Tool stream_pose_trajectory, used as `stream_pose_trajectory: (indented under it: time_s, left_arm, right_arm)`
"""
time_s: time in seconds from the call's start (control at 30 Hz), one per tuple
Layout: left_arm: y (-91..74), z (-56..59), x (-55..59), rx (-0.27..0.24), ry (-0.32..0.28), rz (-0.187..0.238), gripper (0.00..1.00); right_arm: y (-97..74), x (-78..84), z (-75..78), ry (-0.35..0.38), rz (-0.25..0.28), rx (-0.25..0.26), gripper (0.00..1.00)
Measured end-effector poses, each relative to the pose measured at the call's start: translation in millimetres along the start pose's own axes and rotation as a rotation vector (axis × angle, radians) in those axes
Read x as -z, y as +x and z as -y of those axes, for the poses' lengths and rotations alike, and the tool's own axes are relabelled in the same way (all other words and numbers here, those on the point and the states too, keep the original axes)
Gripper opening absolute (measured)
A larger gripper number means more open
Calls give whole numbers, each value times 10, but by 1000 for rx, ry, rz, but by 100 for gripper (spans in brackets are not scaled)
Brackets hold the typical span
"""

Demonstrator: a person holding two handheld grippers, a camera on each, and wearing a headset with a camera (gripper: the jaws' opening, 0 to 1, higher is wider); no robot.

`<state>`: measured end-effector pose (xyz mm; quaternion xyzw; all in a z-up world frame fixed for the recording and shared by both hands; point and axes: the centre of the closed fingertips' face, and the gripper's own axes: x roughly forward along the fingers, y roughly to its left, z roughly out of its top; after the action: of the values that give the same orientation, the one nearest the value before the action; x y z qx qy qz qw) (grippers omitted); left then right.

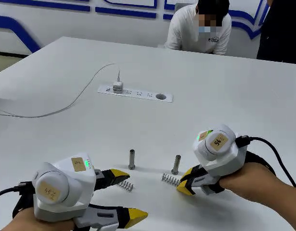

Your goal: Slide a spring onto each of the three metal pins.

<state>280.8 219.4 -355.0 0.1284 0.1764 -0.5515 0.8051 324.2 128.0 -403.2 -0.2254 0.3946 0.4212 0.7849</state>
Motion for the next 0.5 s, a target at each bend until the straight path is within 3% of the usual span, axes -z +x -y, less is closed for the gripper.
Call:
stream_pose_trajectory:
  time_s: [0.5]
  left_arm:
    - [42, 37, -28, 13, 17, 0, 53]
  right_arm:
    - [-193, -52, -176, -76, -11, -21, 12]
